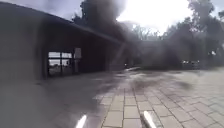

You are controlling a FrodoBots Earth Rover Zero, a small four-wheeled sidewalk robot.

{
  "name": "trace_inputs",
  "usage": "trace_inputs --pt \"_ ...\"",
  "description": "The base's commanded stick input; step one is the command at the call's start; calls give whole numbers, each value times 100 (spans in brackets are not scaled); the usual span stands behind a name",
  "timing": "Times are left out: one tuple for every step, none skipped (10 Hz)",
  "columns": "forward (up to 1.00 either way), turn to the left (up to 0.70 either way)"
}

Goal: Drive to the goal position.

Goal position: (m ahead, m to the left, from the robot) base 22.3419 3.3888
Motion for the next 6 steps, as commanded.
trace_inputs --pt "0 -70" --pt "0 -70" --pt "0 -70" --pt "0 -70" --pt "0 -70" --pt "0 -70"
